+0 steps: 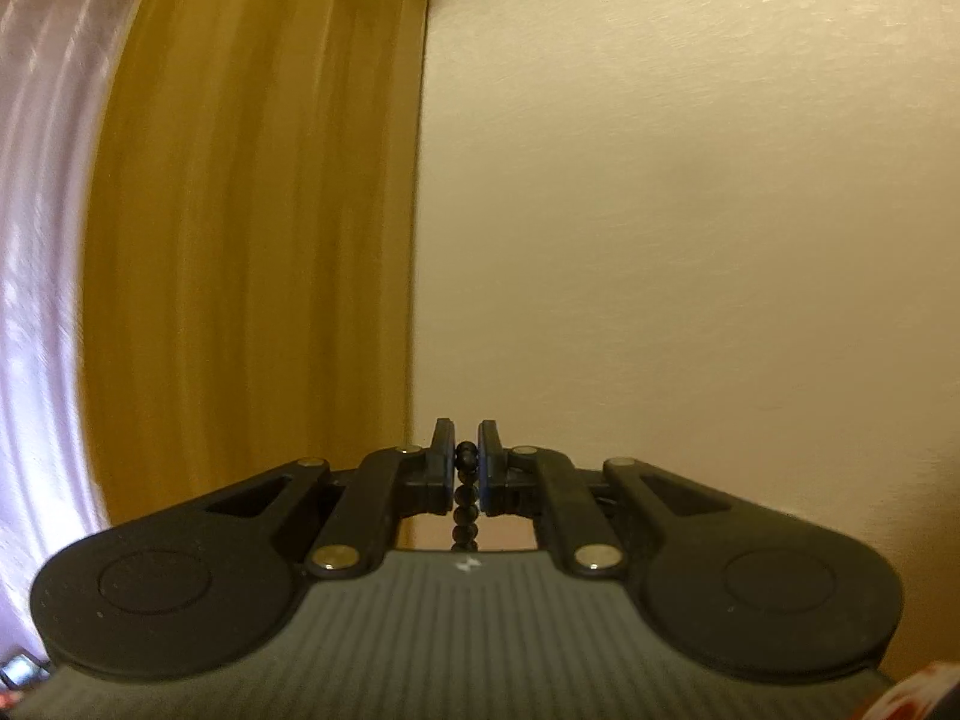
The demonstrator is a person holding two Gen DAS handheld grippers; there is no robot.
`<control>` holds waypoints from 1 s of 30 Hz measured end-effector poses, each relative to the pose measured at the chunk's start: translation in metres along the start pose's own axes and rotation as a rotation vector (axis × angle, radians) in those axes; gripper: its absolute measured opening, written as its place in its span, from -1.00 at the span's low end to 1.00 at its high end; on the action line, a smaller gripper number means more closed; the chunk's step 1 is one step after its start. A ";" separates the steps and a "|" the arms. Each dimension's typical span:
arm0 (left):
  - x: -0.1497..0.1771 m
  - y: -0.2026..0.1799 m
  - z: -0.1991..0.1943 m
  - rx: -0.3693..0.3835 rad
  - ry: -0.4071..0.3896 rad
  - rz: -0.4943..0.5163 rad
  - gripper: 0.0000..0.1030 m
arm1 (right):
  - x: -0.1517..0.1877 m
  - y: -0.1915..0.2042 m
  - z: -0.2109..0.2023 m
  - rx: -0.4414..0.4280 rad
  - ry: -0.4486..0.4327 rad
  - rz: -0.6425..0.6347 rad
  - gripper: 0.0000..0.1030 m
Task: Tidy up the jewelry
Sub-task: 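Raise the dark bead strand high and lower it into the tray, then open the left tool and move it to the brown bead strand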
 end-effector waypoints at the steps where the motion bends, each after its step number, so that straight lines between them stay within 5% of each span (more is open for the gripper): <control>1: 0.008 -0.002 0.006 0.011 0.019 -0.012 -0.87 | 0.000 0.000 0.000 0.000 0.000 0.000 -0.91; 6: 0.065 -0.001 0.038 0.056 0.155 -0.104 -0.87 | -0.001 0.000 -0.001 -0.004 -0.006 -0.006 -0.91; 20: 0.272 0.006 0.086 0.016 0.588 -0.316 -0.87 | -0.001 0.002 -0.003 -0.004 -0.005 -0.010 -0.91; 28: 0.323 -0.005 0.089 0.041 0.689 -0.393 -0.82 | 0.000 0.003 -0.004 -0.005 0.000 -0.016 -0.91; 30: 0.331 -0.006 0.089 0.029 0.710 -0.380 -0.53 | 0.000 0.003 -0.005 -0.005 0.001 -0.017 -0.91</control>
Point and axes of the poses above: each gripper's, at about its wrist camera, not at the fingertips, and z roughly the way its jaws point, y to its left, x to its underside, the point moved 5 cm from there along z, roughly the way its jaws point, and after that the axes turned 4 degrees about x, right-handed, at the moved point
